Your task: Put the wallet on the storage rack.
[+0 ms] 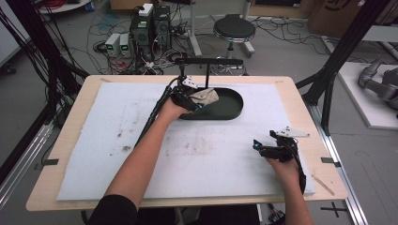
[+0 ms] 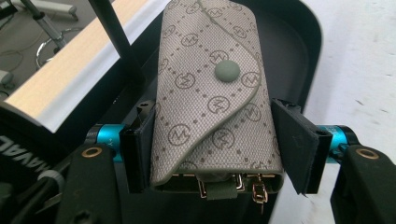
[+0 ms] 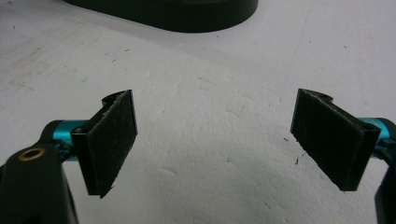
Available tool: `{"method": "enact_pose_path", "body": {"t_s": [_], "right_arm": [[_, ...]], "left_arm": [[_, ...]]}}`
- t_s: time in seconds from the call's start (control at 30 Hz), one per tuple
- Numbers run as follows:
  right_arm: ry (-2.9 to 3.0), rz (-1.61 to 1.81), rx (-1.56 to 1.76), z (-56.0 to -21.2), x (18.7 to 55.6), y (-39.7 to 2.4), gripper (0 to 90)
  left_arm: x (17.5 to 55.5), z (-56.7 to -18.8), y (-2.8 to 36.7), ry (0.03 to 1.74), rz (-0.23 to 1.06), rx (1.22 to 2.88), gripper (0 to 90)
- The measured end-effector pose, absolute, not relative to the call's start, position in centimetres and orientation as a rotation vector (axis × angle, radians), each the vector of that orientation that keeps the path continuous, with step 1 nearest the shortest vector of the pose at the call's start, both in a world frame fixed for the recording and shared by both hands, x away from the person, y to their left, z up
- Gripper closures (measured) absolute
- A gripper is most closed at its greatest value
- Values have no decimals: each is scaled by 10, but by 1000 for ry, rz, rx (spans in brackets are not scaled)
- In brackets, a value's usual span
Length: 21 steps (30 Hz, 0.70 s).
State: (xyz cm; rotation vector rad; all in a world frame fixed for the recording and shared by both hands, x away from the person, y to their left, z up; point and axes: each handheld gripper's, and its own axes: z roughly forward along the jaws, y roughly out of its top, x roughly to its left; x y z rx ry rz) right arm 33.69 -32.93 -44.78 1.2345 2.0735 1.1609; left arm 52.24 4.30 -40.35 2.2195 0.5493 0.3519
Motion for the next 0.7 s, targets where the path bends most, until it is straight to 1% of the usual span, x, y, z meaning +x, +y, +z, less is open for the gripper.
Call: {"method": "enact_pose_path", "body": {"t_s": [0.43,0.6,0.7], "right_arm": [[2078,1150,1231,-448,337,-329,148],[2075,1155,1232,-448,338,-329,148],[2073,1156,1238,-448,337,-329,147]], "left_arm": [[535,-430,42,640,362,2314,358],[536,-435,42,678,362,2336,320],[536,-433,44,695,366,2311,286]]}}
